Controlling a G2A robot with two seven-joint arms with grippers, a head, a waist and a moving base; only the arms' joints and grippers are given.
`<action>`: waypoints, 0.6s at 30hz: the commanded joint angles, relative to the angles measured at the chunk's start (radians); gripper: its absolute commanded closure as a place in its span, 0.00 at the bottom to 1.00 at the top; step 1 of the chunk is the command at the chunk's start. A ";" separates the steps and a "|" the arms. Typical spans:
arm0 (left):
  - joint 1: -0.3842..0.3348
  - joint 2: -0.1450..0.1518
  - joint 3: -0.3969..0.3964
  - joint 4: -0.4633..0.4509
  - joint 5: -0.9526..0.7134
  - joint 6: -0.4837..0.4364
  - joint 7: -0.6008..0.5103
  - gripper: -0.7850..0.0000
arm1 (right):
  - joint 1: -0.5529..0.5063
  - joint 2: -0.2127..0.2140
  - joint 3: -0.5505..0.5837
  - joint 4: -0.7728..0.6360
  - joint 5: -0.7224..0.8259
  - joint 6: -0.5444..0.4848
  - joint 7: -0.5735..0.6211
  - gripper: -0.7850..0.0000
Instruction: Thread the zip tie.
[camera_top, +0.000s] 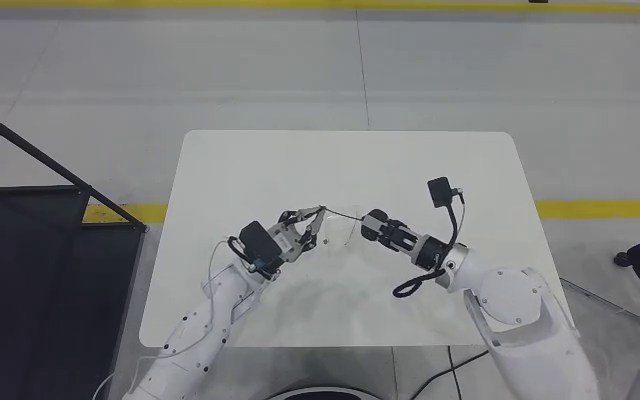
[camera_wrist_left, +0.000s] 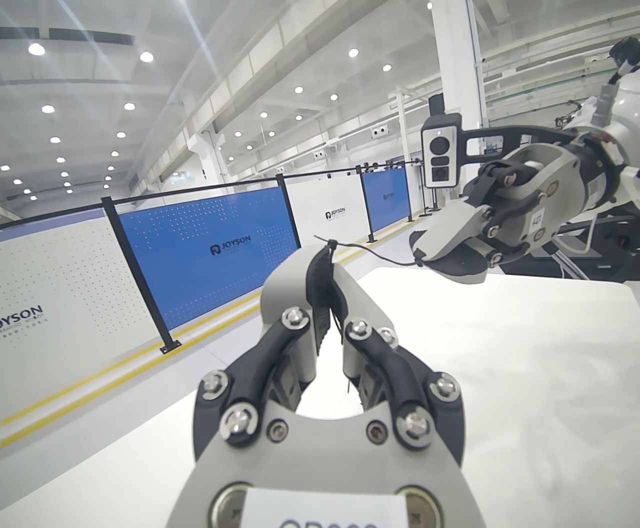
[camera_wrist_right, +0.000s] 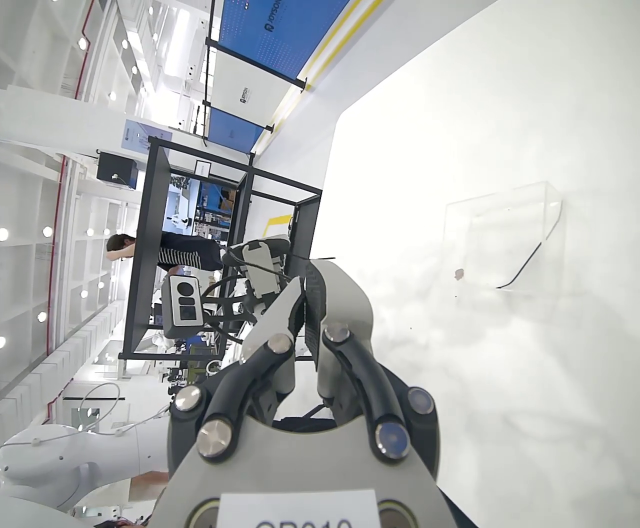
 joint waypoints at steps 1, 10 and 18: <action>0.000 0.000 0.002 0.001 0.005 0.003 0.000 1.00 | -0.003 0.000 0.001 -0.001 -0.002 -0.013 0.000 1.00; -0.005 0.002 0.008 0.006 0.017 0.000 -0.008 1.00 | -0.024 0.002 0.011 -0.003 -0.004 -0.092 0.001 1.00; -0.011 0.001 0.015 0.013 0.013 0.001 -0.006 1.00 | -0.022 0.001 0.007 -0.001 -0.014 -0.097 0.000 1.00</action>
